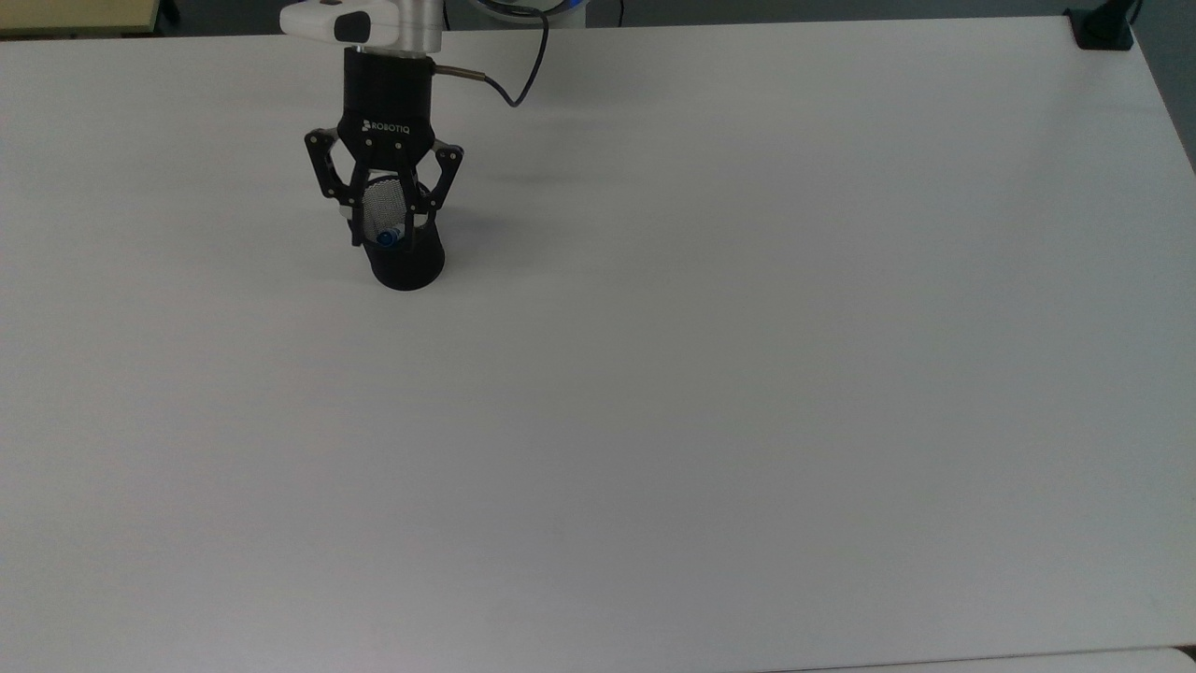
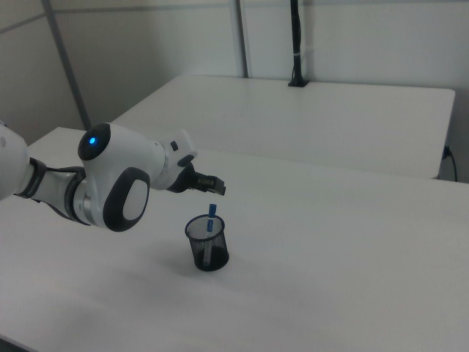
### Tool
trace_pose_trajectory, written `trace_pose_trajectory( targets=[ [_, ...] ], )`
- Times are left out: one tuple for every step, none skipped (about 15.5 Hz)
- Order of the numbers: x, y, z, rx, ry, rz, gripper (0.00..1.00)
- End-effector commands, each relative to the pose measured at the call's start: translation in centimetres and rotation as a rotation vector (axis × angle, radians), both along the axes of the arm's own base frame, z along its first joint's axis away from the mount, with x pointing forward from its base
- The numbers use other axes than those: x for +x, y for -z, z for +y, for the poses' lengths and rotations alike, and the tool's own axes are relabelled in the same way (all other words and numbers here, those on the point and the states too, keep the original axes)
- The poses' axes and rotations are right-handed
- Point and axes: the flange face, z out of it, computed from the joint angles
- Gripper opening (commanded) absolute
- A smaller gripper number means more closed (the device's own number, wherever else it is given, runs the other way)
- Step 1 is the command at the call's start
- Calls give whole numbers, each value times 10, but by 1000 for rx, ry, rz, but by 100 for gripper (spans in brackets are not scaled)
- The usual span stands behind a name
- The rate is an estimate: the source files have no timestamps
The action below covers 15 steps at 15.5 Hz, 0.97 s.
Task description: Insert the marker
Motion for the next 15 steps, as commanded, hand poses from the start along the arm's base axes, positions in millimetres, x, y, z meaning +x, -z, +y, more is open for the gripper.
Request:
trace_pose_trajectory(
  targets=[
    [1, -31, -3, 49, 83, 16, 100],
    [6, -42, -5, 50, 103, 54, 100],
    [10, -54, -4, 45, 111, 100, 100],
    [15, -68, -5, 42, 127, 146, 100],
    [18, -79, -5, 45, 149, 202, 100],
    [21, -95, -6, 52, 180, 256, 100],
    [25, -109, -6, 59, 210, 311, 100],
    [28, -126, -2, 66, 228, 351, 100],
    [28, -138, 1, 74, 248, 398, 100],
    [25, -147, 2, 81, 265, 447, 100],
    [22, -156, 5, 88, 271, 487, 100],
    [20, -172, 14, 118, 269, 529, 100],
    [17, -185, 16, 147, 275, 562, 100],
    [12, -195, 17, 171, 281, 610, 100],
    [6, -202, 18, 190, 285, 657, 100]
  ],
)
